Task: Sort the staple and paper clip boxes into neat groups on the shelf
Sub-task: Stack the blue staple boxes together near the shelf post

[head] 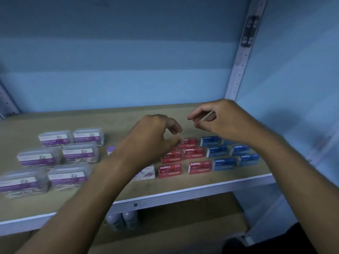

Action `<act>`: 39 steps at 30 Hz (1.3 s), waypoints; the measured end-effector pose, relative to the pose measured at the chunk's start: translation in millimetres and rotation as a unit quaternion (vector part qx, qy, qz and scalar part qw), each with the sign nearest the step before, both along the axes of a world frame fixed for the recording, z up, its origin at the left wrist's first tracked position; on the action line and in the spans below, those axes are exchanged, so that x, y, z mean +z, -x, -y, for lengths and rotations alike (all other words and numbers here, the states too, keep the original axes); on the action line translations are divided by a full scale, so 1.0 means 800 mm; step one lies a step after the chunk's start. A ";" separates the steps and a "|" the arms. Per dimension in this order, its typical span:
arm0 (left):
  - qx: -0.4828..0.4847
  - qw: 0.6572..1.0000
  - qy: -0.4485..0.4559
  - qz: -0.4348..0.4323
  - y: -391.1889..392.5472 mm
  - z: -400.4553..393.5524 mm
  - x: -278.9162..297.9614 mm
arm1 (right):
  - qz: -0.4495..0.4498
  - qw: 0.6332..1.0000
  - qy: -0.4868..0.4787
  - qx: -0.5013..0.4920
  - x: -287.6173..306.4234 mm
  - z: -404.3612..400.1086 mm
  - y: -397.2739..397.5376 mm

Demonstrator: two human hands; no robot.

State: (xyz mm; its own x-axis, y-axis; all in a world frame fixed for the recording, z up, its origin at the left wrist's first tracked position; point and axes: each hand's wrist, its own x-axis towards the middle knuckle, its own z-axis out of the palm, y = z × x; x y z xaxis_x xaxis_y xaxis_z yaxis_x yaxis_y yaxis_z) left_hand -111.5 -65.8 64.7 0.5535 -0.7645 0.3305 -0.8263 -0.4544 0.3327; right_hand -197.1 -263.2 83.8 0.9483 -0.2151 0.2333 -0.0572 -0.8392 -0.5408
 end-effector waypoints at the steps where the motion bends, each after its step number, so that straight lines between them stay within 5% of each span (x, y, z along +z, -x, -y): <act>1: -0.014 1.000 -0.002 -0.004 0.008 0.013 -0.003 | -0.005 1.000 0.001 -0.009 0.001 0.011 0.011; 19: -0.124 0.988 -0.062 0.070 0.047 0.102 -0.044 | -0.180 0.981 0.064 -0.042 -0.029 0.103 0.106; 39: -0.105 0.992 -0.022 0.065 0.056 0.114 -0.055 | -0.164 0.984 0.060 -0.031 -0.044 0.104 0.107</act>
